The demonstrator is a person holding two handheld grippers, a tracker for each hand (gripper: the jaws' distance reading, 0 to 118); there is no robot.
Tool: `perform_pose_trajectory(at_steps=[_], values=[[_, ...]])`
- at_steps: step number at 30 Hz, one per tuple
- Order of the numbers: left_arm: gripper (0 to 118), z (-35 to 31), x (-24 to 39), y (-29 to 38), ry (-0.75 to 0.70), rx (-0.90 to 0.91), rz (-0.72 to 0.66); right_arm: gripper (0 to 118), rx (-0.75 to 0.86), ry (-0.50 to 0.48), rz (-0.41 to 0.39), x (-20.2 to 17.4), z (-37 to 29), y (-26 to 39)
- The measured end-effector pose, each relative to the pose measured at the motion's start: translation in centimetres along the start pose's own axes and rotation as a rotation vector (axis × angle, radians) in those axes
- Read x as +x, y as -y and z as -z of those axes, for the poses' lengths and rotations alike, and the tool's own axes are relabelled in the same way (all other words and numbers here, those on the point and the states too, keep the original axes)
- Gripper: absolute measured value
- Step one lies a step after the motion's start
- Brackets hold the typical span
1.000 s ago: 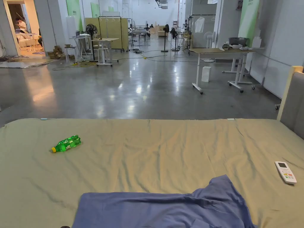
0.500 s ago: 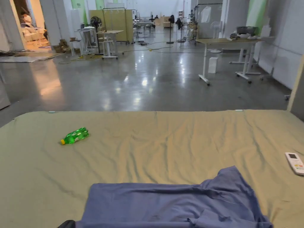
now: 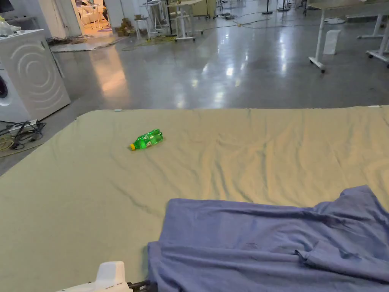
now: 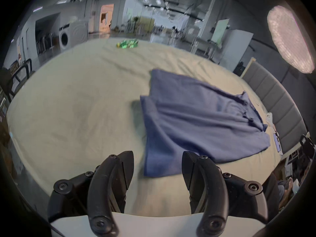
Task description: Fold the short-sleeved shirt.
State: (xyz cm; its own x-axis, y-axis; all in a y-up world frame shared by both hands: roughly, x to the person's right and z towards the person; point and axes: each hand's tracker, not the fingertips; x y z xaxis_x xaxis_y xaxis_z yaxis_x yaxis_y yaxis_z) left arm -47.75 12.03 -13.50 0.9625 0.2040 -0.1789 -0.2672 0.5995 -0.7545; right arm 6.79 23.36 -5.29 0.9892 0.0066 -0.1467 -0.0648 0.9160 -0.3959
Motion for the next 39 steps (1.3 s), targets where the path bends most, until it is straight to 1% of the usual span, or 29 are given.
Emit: perform_pose_trajectory(at_steps=[2,6,7,8,9,11,13,14,15,17,18,19,20,21,23,24,26,27,28,29,30,31,32,33,34,36,37,38,39], values=[[59,1.2,0.2,-0.2,0.03,-0.037,-0.015,0,-0.01,-0.001,0.011,0.1,0.2,0.2],[57,3.7,0.6,-0.5,-0.016,-0.08,0.038,0,-0.035,0.009,0.017,0.3,0.7,0.6],[49,3.4,1.0,-0.6,-0.03,-0.076,0.053,0,-0.042,0.014,0.01,0.3,0.7,0.7],[30,3.3,1.3,-0.7,-0.046,-0.068,0.072,0,-0.044,0.018,0.005,0.3,0.7,0.8],[19,2.7,1.9,-0.5,-0.079,-0.069,0.103,0,-0.045,0.019,0.001,0.4,0.8,1.0],[14,2.8,2.6,-0.6,-0.06,-0.089,0.14,0,-0.062,0.018,-0.002,0.6,1.1,1.2],[13,4.1,2.7,-0.9,-0.095,-0.119,0.175,0,-0.084,0.026,-0.006,1.1,1.9,1.5],[13,4.4,3.1,-0.9,-0.11,-0.132,0.209,5,-0.099,0.04,0.0,1.3,2.4,1.4],[12,4.7,3.6,-0.9,-0.13,-0.148,0.274,21,-0.108,0.052,0.01,1.8,3.1,1.4],[12,4.4,5.1,-0.6,-0.157,-0.163,0.4,40,-0.143,0.072,0.07,3.4,5.1,1.7],[12,4.5,5.4,-0.5,-0.167,-0.167,0.414,48,-0.177,0.086,0.115,4.6,6.7,2.0],[12,4.5,5.5,-0.4,-0.166,-0.164,0.405,71,-0.22,0.102,0.159,5.7,8.3,2.5],[12,4.6,5.6,-0.3,-0.167,-0.162,0.409,76,-0.234,0.139,0.175,6.7,9.8,2.9],[12,4.2,5.6,-0.3,-0.165,-0.16,0.408,72,-0.283,0.163,0.18,7.5,11.3,3.3],[12,3.9,5.5,-0.3,-0.156,-0.155,0.392,70,-0.336,0.205,0.204,8.8,14.2,4.1],[12,3.8,5.3,-0.3,-0.149,-0.154,0.378,70,-0.37,0.196,0.22,9.3,15.8,4.6],[12,1.6,7.7,-0.9,-0.141,-0.156,0.362,69,-0.441,0.176,0.248,10.1,18.4,6.3],[12,1.4,8.0,-0.9,-0.138,-0.158,0.357,62,-0.473,0.164,0.245,10.2,19.6,7.2],[12,1.2,8.3,-0.9,-0.134,-0.161,0.354,49,-0.518,0.15,0.24,10.2,20.6,8.1],[12,3.0,5.1,-1.6,-0.131,-0.163,0.354,46,-0.514,0.201,0.184,9.4,20.3,8.2],[12,3.2,4.6,-1.8,-0.127,-0.166,0.349,35,-0.429,0.187,0.126,8.0,18.4,6.3],[12,3.2,4.4,-2.0,-0.123,-0.167,0.335,13,-0.422,0.184,0.093,7.2,17.8,5.7],[11,3.1,4.1,-2.0,-0.116,-0.164,0.315,8,-0.442,0.195,0.051,6.6,17.7,5.4],[10,3.4,3.7,-1.8,-0.107,-0.16,0.301,8,-0.445,0.22,0.001,6.2,17.9,5.2],[9,3.1,3.2,-2.0,-0.093,-0.154,0.296,7,-0.464,0.205,-0.022,6.2,18.2,5.6],[8,1.5,2.8,-2.7,-0.067,-0.078,0.313,5,-0.472,0.202,-0.022,6.2,18.1,5.0],[8,0.4,3.2,-2.4,-0.1,-0.044,0.341,5,-0.453,0.214,-0.025,6.2,17.6,4.5],[8,-0.4,3.4,-2.6,-0.13,-0.023,0.35,5,-0.427,0.234,-0.032,6.8,17.8,5.0],[8,-1.0,3.0,-3.0,-0.102,-0.036,0.329,5,-0.41,0.275,-0.051,6.9,17.3,4.6]])
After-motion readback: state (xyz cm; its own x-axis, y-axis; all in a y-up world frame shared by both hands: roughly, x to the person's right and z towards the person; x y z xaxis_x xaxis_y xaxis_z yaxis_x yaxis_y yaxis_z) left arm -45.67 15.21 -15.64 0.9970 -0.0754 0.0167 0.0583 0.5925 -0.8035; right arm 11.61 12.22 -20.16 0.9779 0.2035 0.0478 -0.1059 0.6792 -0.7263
